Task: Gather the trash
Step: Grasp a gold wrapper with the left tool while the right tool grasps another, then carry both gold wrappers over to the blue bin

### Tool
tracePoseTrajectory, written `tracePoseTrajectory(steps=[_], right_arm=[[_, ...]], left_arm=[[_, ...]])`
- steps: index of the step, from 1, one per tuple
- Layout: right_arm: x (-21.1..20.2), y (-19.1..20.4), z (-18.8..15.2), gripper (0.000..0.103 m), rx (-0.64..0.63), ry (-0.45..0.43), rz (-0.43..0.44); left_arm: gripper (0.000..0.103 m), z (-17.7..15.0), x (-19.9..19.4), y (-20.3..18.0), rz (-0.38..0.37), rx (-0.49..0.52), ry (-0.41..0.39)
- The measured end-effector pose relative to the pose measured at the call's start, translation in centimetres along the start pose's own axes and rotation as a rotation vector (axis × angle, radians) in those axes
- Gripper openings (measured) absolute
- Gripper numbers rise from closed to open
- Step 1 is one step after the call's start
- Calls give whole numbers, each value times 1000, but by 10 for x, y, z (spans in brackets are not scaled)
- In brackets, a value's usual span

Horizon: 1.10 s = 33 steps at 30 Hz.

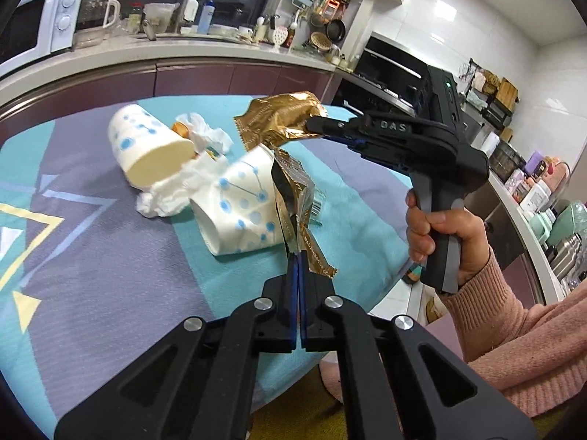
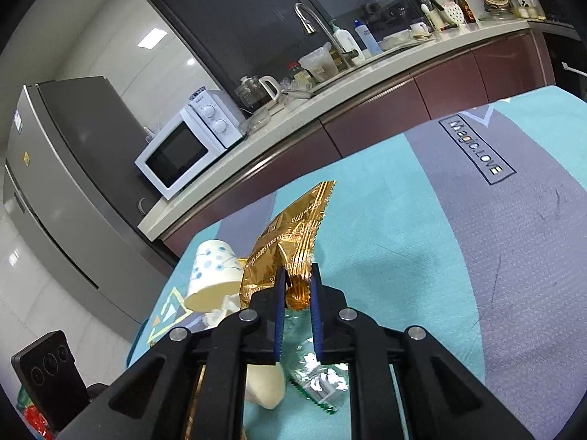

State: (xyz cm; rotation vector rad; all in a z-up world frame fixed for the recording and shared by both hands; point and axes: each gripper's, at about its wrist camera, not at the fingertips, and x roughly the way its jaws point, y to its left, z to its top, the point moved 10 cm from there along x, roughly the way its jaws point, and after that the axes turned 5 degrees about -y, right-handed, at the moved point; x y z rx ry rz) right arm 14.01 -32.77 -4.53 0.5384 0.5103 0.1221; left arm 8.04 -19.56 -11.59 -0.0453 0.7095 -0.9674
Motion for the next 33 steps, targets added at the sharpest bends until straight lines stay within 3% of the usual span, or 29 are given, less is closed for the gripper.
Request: tracePoseTrajectory(steps=[11, 33], right_arm=[[-9, 52, 6, 11, -72, -20, 97], [46, 171, -42, 11, -188, 152, 317]], left_arm=[[1, 12, -62, 30, 41, -30, -88], [1, 5, -191, 100, 277, -178, -227]])
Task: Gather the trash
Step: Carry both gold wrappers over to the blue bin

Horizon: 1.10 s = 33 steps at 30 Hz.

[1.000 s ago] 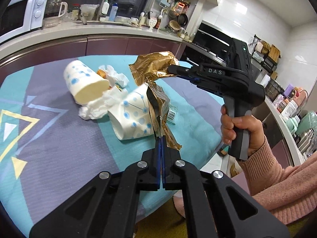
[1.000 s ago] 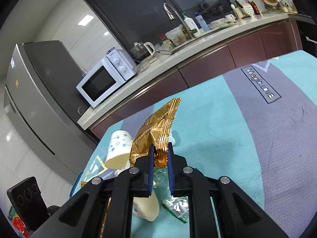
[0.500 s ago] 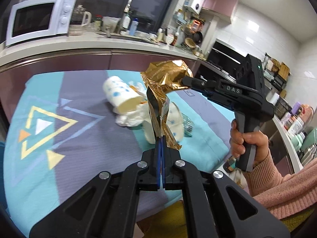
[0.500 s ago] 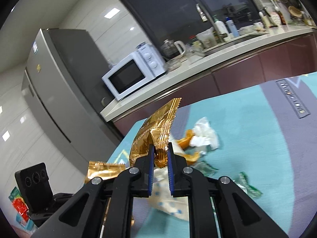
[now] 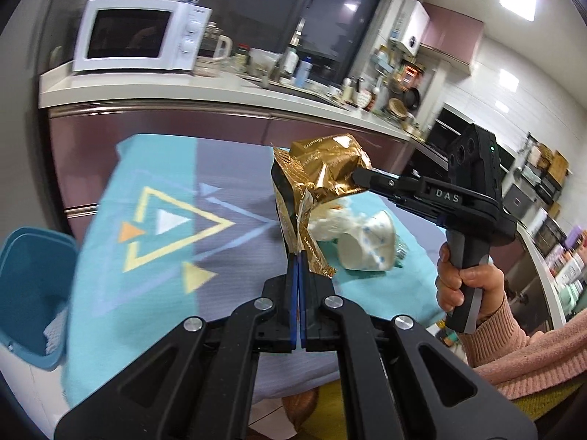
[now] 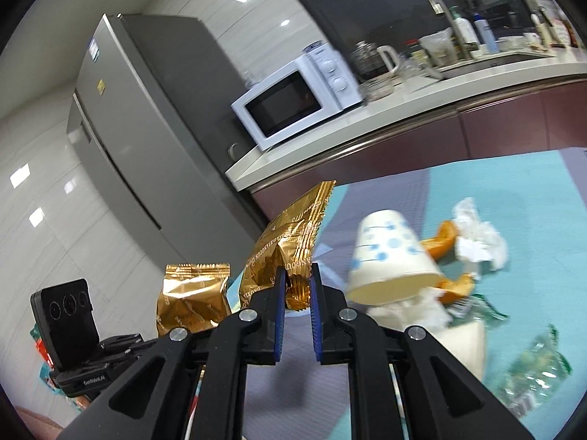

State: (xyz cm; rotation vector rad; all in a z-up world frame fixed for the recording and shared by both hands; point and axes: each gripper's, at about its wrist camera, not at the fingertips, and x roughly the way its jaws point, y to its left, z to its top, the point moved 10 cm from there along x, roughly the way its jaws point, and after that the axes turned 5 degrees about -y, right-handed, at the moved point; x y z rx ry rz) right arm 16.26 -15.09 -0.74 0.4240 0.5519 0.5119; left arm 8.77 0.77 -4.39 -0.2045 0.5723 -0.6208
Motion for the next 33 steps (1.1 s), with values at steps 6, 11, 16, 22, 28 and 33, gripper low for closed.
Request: tracePoseTrajectory(steps=[6, 11, 16, 22, 28, 33], right_arm=[[29, 30, -9, 11, -35, 56, 54], [51, 51, -16, 11, -64, 97, 86], [71, 73, -22, 11, -98, 138, 120], [97, 97, -28, 11, -128, 185, 160], [121, 120, -35, 11, -158, 220, 193], [142, 134, -42, 11, -177, 255, 207]], left_arm=[[1, 4, -28, 35, 77, -50, -31], [1, 3, -49, 60, 128, -89, -58], [1, 1, -71, 83, 182, -126, -85], [1, -3, -94, 106, 248, -165, -115], [1, -5, -114, 134, 318, -197, -137], [1, -9, -130, 158, 367, -225, -155]])
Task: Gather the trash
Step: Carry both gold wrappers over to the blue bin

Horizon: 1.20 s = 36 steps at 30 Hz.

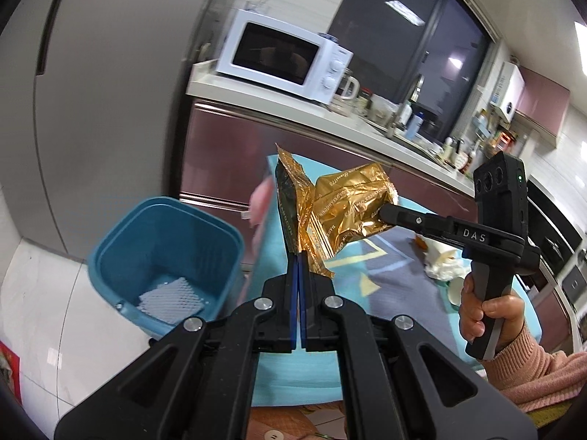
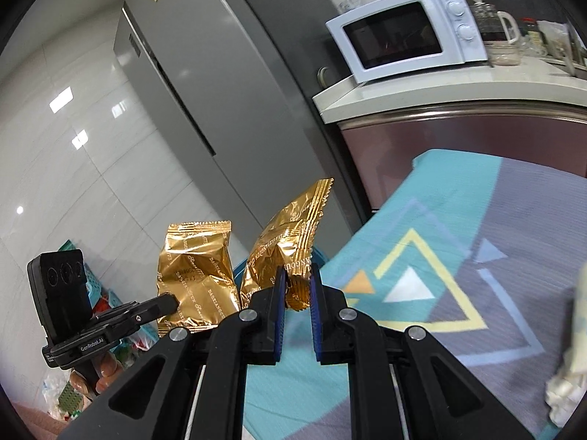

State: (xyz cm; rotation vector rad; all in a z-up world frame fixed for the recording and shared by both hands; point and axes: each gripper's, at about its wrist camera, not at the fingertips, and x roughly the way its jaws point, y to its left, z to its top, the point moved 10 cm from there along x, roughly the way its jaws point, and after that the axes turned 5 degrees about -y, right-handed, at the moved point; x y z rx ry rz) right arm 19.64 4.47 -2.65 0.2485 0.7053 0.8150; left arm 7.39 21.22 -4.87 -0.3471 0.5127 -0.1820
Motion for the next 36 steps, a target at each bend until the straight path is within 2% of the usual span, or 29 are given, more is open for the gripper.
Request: tracePoseTrajectory(steps=[8, 16, 36], right_arm=[[36, 13, -1, 11, -19, 57, 18], [69, 25, -5, 11, -53, 116, 16], [150, 28, -38, 12, -81, 288, -47]], left_arm=[[1, 3, 1, 40, 72, -47, -1], [1, -4, 16, 73, 131, -91, 30], [1, -31, 79, 126, 233, -146, 143]])
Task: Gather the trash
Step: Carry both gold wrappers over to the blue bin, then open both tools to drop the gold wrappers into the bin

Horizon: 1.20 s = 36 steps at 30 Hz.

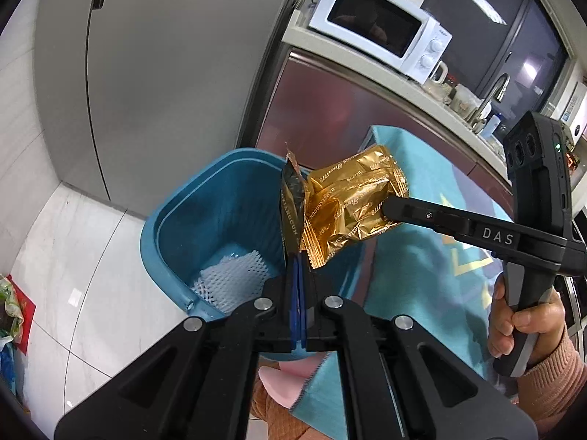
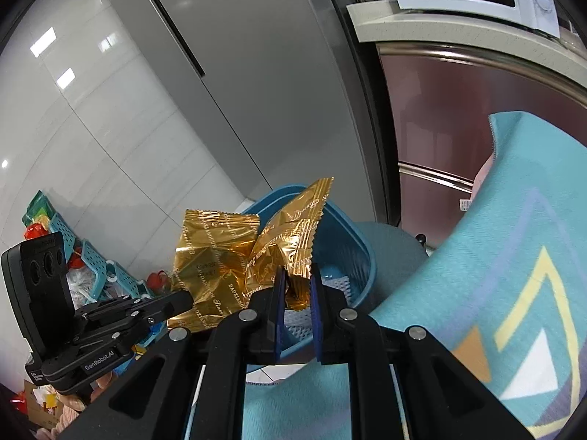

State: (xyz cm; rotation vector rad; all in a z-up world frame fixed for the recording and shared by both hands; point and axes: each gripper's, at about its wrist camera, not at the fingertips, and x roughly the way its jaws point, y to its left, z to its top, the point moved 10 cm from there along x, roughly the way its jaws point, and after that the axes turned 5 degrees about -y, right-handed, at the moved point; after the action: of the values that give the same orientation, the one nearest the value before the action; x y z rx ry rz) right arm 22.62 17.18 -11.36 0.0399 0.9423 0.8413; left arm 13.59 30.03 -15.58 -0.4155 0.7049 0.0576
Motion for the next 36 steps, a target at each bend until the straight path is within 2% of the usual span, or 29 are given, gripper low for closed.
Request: tracePoseTrajectory(steps=[7, 10, 11, 17, 26, 30, 34, 36], right_arm=[[22, 3, -2, 14, -4, 52, -10], [31, -2, -6, 21, 3, 73, -27], [33, -3, -7, 20, 6, 76, -29], [25, -8, -6, 23, 20, 54, -27], [6, -15, -11, 27, 47, 21, -13], [-6, -14, -12, 28, 52, 2, -3], [-23, -12, -13, 29, 51, -28, 7], [-34, -13, -15, 29, 49, -45, 9]], left_arm=[[2, -7, 19, 11, 30, -2, 36], [5, -10, 28, 14, 34, -15, 55], [5, -11, 30, 15, 40, -16, 60], [7, -19, 41, 17, 52, -26, 80], [18, -13, 33, 10, 57, 1, 32], [18, -12, 36, 9, 52, -15, 37], [18, -13, 30, -5, 30, 14, 24], [25, -12, 25, -16, 18, 39, 11]])
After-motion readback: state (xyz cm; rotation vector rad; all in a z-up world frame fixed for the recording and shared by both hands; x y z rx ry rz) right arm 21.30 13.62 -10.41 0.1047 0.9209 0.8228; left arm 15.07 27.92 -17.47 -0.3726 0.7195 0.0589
